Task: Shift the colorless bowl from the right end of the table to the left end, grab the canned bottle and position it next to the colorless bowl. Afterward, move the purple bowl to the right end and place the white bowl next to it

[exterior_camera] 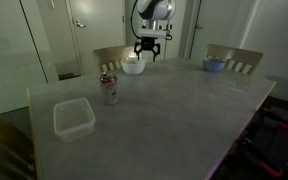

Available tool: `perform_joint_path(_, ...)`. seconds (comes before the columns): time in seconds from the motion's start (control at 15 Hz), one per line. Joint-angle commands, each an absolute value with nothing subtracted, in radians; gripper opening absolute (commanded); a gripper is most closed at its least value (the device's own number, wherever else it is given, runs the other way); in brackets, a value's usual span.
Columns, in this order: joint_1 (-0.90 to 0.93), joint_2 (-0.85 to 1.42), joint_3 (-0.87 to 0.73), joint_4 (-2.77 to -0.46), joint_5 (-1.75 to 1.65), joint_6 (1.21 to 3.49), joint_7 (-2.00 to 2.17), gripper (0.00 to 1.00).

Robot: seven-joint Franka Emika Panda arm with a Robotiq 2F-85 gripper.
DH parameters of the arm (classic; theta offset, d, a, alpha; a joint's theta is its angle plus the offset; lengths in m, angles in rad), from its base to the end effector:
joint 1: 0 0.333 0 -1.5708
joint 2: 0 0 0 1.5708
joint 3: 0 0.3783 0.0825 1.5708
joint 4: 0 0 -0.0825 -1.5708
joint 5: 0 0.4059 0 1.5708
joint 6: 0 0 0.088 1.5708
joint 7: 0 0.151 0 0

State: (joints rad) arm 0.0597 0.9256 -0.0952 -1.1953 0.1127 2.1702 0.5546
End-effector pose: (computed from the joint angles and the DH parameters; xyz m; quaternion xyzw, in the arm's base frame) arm 0.8369 0.0009 0.2082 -0.9532 0.3009 -0.0232 0.0164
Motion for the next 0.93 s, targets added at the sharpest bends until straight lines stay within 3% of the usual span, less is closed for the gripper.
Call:
perform_joint_path(0.0,0.053,0.988,-0.103,-1.12,0.101,2.136,0.549,0.99)
perform_joint_path(0.13,0.048,1.006,-0.106,-1.108,0.104,2.133,0.55,0.91)
perform_joint_path(0.27,0.044,1.019,-0.107,-1.097,0.105,2.128,0.55,0.64)
perform_joint_path(0.87,0.03,1.014,-0.108,-1.08,0.108,2.144,0.541,0.02)
